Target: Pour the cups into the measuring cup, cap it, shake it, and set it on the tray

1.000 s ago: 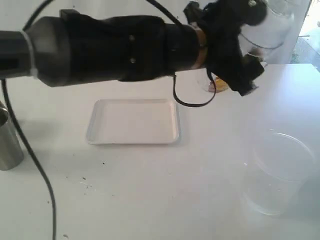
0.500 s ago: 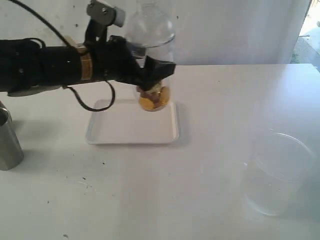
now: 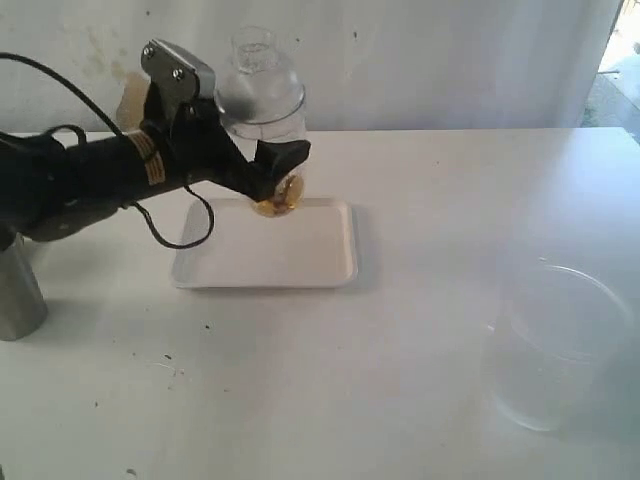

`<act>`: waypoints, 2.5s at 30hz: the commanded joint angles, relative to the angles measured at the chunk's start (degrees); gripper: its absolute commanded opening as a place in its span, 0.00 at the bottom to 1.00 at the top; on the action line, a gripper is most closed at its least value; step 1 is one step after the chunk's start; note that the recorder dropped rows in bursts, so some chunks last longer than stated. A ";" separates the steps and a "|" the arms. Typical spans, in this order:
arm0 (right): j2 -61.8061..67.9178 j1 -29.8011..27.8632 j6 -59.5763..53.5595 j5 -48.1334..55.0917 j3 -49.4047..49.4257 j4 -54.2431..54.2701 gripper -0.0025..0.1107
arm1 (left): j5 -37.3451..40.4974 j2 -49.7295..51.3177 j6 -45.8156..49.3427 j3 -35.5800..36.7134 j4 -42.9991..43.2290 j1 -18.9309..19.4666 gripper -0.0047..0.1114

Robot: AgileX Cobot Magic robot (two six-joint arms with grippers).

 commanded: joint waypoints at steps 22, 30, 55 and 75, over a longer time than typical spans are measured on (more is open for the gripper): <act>-0.28 0.21 -0.11 -0.12 0.10 -0.26 0.02 | -2.95 8.31 5.08 -0.01 -12.34 0.10 0.75; -0.28 0.21 -0.11 -0.12 0.10 -0.26 0.02 | -4.70 8.21 5.21 -0.01 -12.34 0.10 0.94; -0.28 0.21 -0.11 -0.12 0.10 -0.26 0.02 | 29.44 -34.21 -1.42 5.06 -12.07 0.10 0.05; -0.28 0.21 -0.11 -0.12 0.10 -0.26 0.02 | 55.00 -87.96 -6.42 33.15 -18.03 0.10 0.05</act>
